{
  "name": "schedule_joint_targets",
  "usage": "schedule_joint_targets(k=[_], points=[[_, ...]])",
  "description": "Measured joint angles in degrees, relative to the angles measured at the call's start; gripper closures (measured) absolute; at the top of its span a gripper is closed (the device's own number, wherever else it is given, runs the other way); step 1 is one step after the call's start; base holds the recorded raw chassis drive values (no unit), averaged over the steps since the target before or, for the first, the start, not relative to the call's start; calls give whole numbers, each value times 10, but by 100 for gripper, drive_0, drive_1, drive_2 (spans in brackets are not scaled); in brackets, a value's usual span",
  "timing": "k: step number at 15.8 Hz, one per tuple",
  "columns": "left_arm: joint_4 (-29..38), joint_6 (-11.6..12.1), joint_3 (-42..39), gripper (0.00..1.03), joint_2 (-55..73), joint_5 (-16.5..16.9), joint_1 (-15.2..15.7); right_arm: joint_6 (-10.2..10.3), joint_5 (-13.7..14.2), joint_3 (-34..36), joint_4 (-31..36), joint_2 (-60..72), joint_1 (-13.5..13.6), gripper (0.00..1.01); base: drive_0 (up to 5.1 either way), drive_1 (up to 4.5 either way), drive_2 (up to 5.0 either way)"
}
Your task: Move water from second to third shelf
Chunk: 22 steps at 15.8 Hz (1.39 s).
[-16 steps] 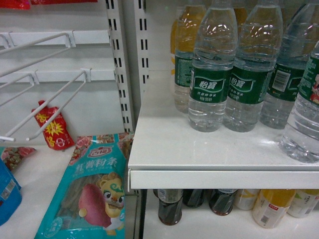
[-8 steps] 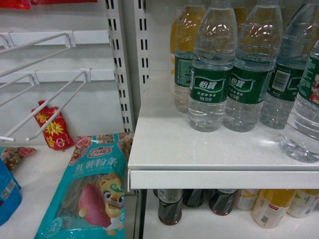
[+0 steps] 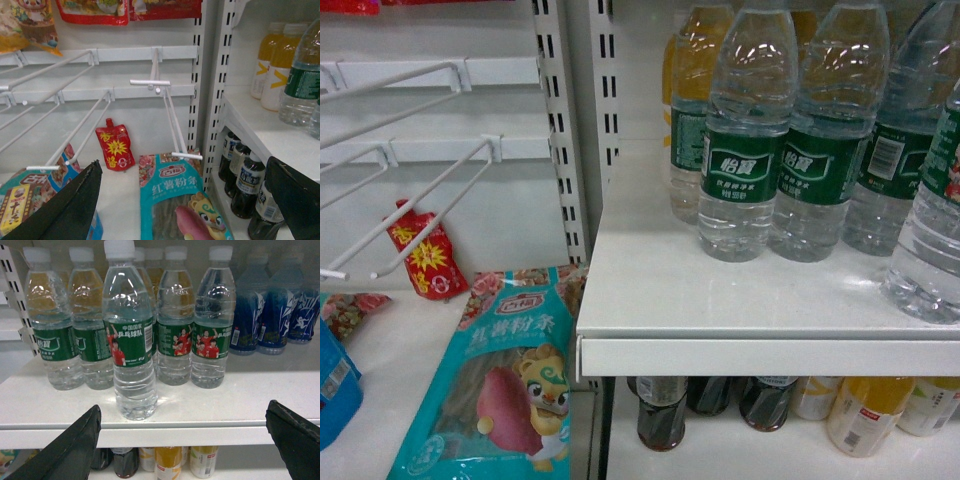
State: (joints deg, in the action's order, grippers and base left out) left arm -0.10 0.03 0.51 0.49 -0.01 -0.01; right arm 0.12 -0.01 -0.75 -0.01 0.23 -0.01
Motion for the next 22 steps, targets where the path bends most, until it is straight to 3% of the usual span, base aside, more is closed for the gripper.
schedule_joint_targets(k=[22], points=[[-2,0,0,5,0,0,0,-2,0,0,-3,0,0,3,0,0,0]])
